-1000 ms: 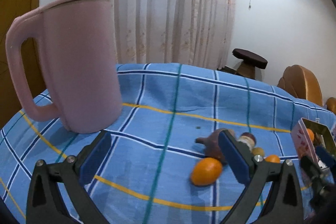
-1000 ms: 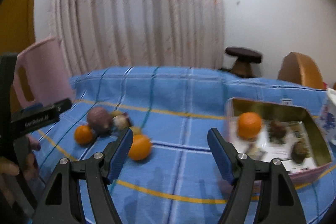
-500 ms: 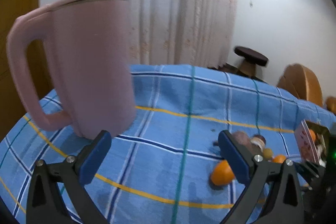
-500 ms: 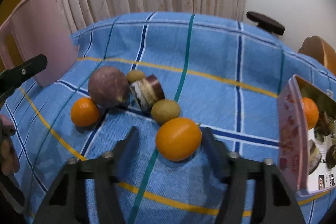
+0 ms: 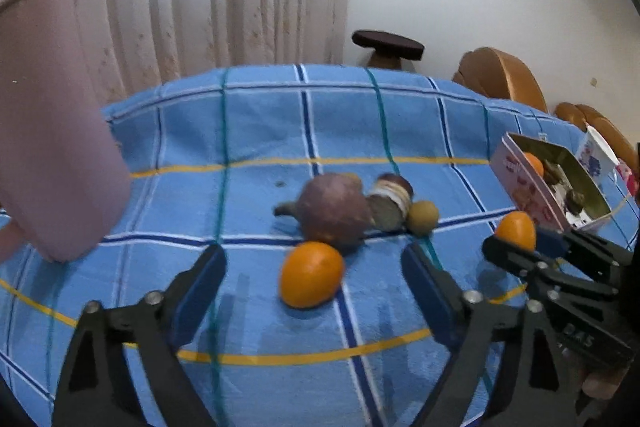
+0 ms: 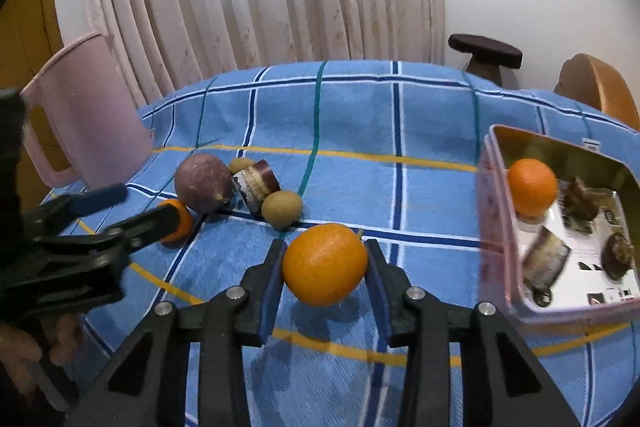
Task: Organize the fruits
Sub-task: 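Grasp a small orange with the left tool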
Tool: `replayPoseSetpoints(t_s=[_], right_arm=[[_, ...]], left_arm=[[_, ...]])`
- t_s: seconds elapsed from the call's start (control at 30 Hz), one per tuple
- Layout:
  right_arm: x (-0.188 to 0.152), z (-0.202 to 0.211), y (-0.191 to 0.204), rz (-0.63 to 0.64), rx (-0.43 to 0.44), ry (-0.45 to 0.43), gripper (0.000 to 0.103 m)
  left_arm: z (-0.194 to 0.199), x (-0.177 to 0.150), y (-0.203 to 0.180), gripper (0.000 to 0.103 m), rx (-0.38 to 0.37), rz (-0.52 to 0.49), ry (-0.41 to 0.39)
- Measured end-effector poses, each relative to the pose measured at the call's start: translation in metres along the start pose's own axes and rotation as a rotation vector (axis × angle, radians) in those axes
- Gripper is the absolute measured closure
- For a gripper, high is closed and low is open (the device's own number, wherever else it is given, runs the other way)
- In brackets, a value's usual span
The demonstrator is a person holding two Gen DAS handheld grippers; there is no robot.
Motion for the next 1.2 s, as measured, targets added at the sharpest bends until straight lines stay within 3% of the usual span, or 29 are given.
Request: replayPoseSetpoints(t_s=[0.13,0.17,0.3,0.57,0.7,0.83,1.0,1.2], right_arm=[[-0.003,0.006,-0.001,0.004,0.007,-0.009,0.062],[-0.003,0.006,0.000,0.006,0.011,-0.008,0.062],[-0.002,0.006,0.003,0.006,0.019,-0.004,0.062],[0.001,0.013,0.002,-0.005,0.021,-0.056,0.062],[0.006,0.023,-0.002,-0.027,0.036,-0.106,0.062],[0.010,0.029,-0.004,-0.040,0.043,-0.139,0.062],[0.011,0.029,-0.002,-0.034,0.039,-0.144,0.062],[0.009,0.034,-0.007,0.001,0.002,-0.182,0.062]], left_arm=[[-0.021,-0.005,-0.001,0.030,0.047,-0.023,0.067],[-0.027,-0.006,0.001,0.043,0.040,-0.010,0.094],[-0.024,-0.007,0.007,0.065,0.028,0.028,0.082],[-0.009,-0.007,0.011,0.065,0.046,0.053,0.033],[0.015,0.003,0.006,0.065,0.014,0.064,-0.095],[0.025,0.007,-0.004,0.065,0.051,0.022,-0.189],[0.024,0.007,-0.010,0.065,0.058,0.033,-0.210],[0.019,0.003,-0.022,0.065,0.132,0.022,-0.216]])
Point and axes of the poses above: each gripper's, at about its wrist camera, not at the fingertips, and z roughly against the way its jaws point, y to its left, x to its top, the point moved 3 cm from there along -z, roughly the way its jaws point, and after that the axes turned 11 degrees about -x, right-handed, at the moved point
